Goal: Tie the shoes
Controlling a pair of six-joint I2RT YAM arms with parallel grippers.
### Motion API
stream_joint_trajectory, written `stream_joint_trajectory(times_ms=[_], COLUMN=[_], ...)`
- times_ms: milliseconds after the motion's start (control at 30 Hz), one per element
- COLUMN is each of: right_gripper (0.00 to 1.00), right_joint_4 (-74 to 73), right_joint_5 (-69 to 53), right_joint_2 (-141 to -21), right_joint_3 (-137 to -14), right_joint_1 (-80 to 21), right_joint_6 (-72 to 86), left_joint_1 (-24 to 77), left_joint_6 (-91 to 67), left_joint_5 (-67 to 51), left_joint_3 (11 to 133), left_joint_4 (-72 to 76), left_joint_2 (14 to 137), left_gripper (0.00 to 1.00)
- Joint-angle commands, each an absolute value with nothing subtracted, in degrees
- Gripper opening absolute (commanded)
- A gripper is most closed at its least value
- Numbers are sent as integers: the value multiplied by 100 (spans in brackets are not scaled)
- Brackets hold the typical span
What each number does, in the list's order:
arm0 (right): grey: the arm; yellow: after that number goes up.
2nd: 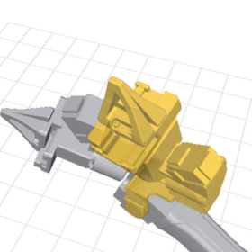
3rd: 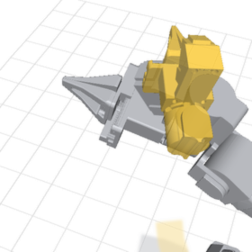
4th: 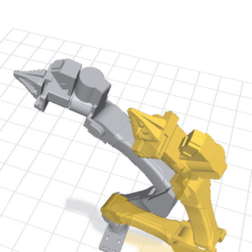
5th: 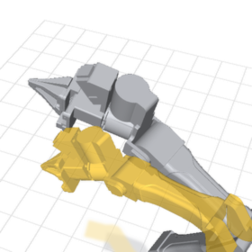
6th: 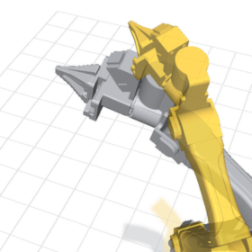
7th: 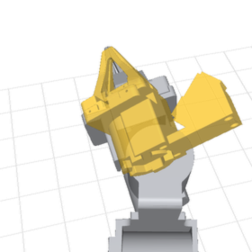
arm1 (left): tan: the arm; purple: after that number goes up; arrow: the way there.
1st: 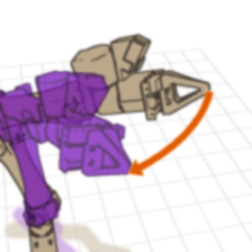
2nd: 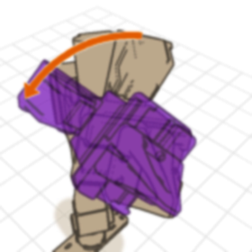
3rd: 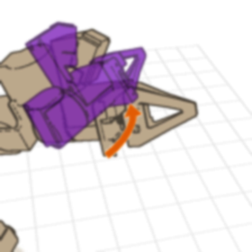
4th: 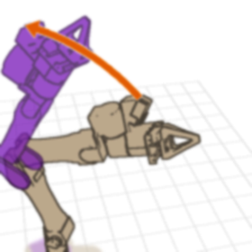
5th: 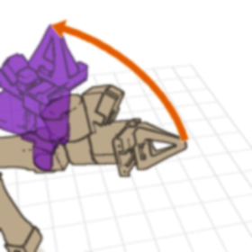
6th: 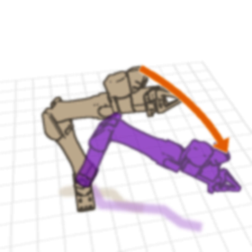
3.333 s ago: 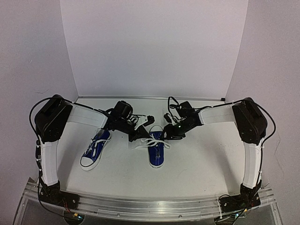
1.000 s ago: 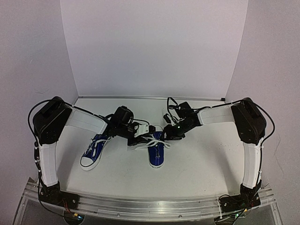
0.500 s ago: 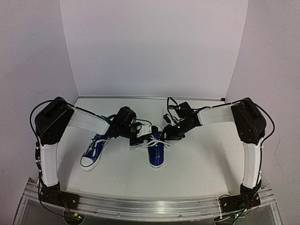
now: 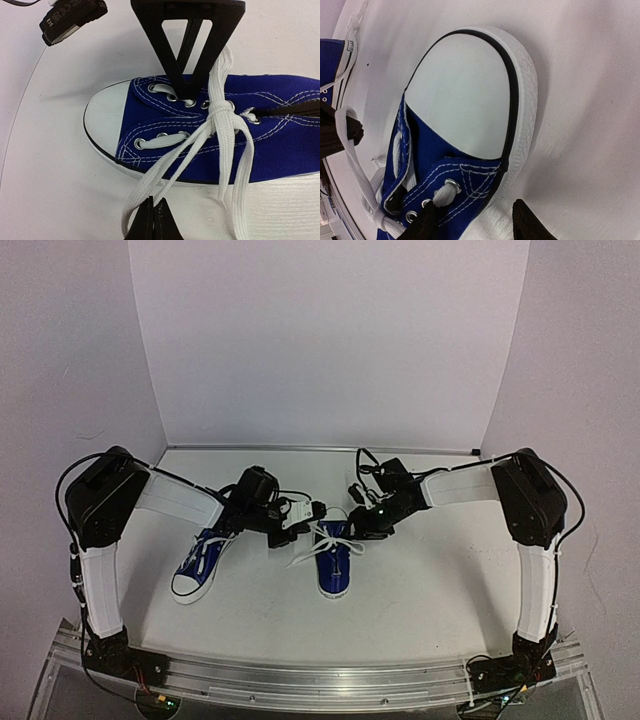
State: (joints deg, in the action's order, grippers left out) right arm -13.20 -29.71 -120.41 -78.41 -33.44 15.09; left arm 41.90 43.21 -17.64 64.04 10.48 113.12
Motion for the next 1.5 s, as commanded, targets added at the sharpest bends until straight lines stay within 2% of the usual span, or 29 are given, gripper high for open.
stream_joint_trajectory(times_ms=[0, 433, 467, 600, 700, 867, 1067, 1467], right_gripper=[47, 47, 47, 47, 49, 52, 55, 57], right_joint_4=[-1431, -1429, -1425, -1411, -1422, -1503, -1683, -1614], right_joint_5=[-2707, -2746, -2784, -3087, -3182, -3216, -3042, -2980], right_joint_2=[-12308, -12208, -12182, -11808, -11361, -10788, -10334, -10421], right_joint_3=[-7899, -7847, -7841, -7823, -7829, -7818, -7392, -6588], right_joint_1=[-3320, -3290, -3289, -3287, -3287, -3172, -3033, -3224], right_joint_6=[1452, 1433, 1433, 1414, 1389, 1333, 837, 69], left_joint_1=[4103, 3973, 3973, 3972, 3973, 3973, 3973, 3990], left_joint_6=[4175, 4167, 4173, 4241, 4324, 4529, 4810, 5087], left_joint_5=[-1573, -1607, -1707, -2358, -2515, -2365, -2279, -2477], left_joint_3=[6325, 6131, 6126, 6076, 6039, 6166, 6582, 7300], left_joint_4=[1328, 1250, 1208, 966, 818, 499, 210, -205], left_joint_2=[10925, 10714, 10698, 10562, 10442, 10416, 10636, 11182], left_gripper=[0, 1, 4, 35, 45, 52, 65, 65])
